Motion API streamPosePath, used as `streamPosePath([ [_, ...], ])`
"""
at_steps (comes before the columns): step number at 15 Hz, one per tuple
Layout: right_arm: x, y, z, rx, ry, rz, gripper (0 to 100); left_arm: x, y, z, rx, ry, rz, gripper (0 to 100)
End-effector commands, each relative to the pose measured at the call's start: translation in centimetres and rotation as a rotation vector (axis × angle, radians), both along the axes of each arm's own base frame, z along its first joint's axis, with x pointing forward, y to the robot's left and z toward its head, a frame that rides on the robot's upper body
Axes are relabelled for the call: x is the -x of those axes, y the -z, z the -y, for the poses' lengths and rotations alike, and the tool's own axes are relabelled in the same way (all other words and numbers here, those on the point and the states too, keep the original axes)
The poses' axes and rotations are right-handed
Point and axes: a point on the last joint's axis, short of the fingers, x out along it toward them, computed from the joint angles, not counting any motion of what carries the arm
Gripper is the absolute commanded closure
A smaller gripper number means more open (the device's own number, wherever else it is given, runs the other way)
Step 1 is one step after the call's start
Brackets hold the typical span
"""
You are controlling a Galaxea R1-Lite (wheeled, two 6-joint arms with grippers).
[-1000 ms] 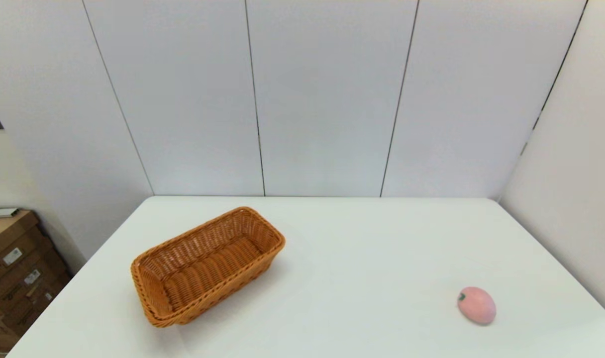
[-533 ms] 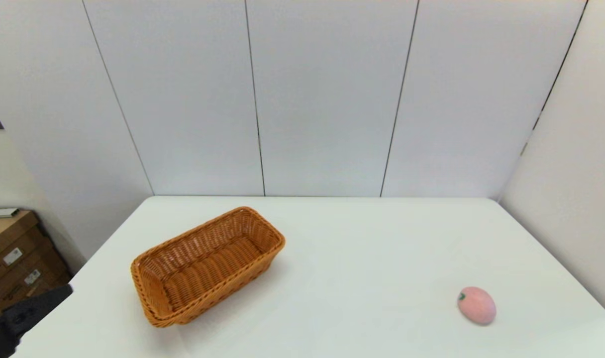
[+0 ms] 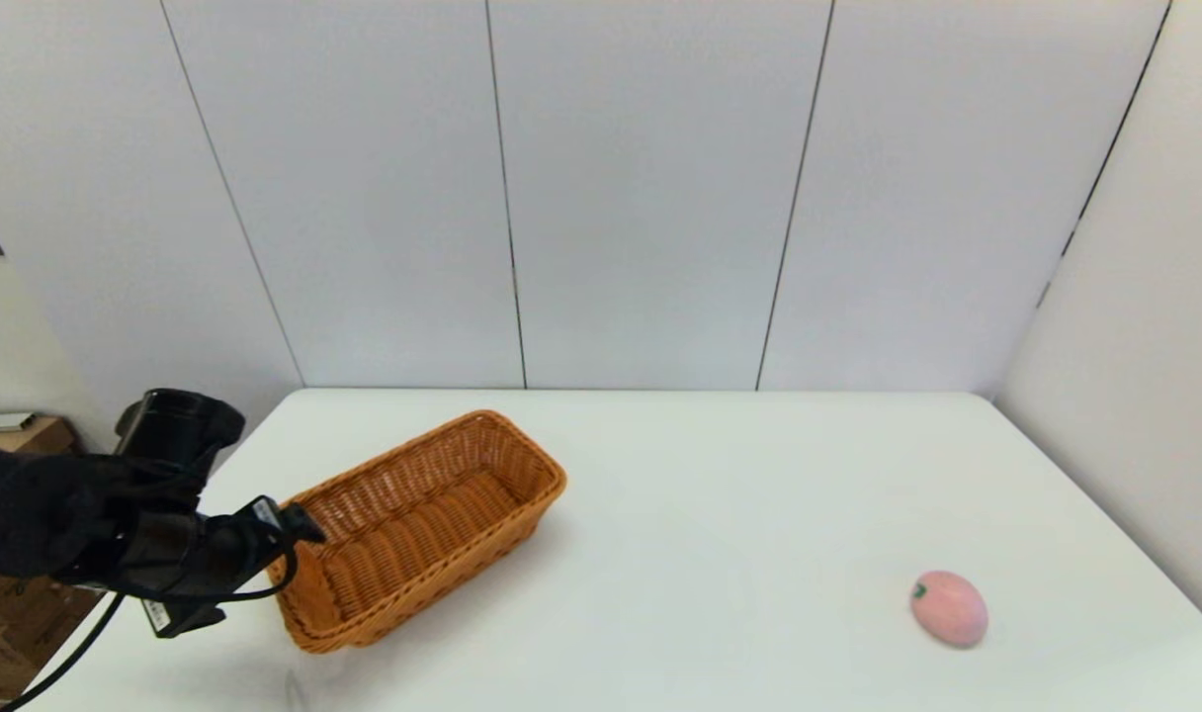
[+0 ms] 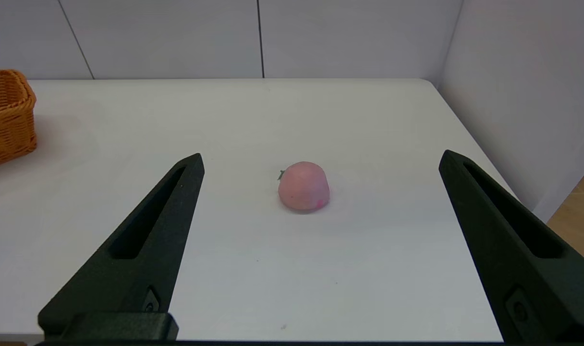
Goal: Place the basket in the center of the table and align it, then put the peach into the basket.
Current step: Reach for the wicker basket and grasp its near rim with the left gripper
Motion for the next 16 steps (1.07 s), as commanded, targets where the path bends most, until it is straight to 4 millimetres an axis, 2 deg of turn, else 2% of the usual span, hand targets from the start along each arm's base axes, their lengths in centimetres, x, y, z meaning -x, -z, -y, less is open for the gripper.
streamPosePath([
  [1,0.0,0.0,0.0,0.000,0.000,0.001,0,-3.3,4.3,0.3,0.090,-0.019,-0.120,0],
  [4,0.0,0.0,0.0,-0.001,0.000,-0.001,0,-3.4,4.3,0.8,0.111,-0.005,-0.121,0],
  [5,0.0,0.0,0.0,-0.001,0.000,0.001,0,-3.4,4.3,0.8,0.115,-0.012,-0.119,100],
  [7,0.0,0.0,0.0,-0.001,-0.001,0.001,0,-3.3,4.2,0.9,0.118,-0.011,-0.120,100],
  [11,0.0,0.0,0.0,-0.001,0.000,-0.001,0,-2.8,2.1,1.4,0.119,0.014,-0.053,100],
  [13,0.0,0.0,0.0,-0.001,0.000,0.001,0,-2.3,1.0,2.2,0.122,0.044,-0.020,100],
  [16,0.0,0.0,0.0,-0.003,0.000,0.001,0,-0.8,-2.2,4.8,0.132,0.157,0.084,100],
])
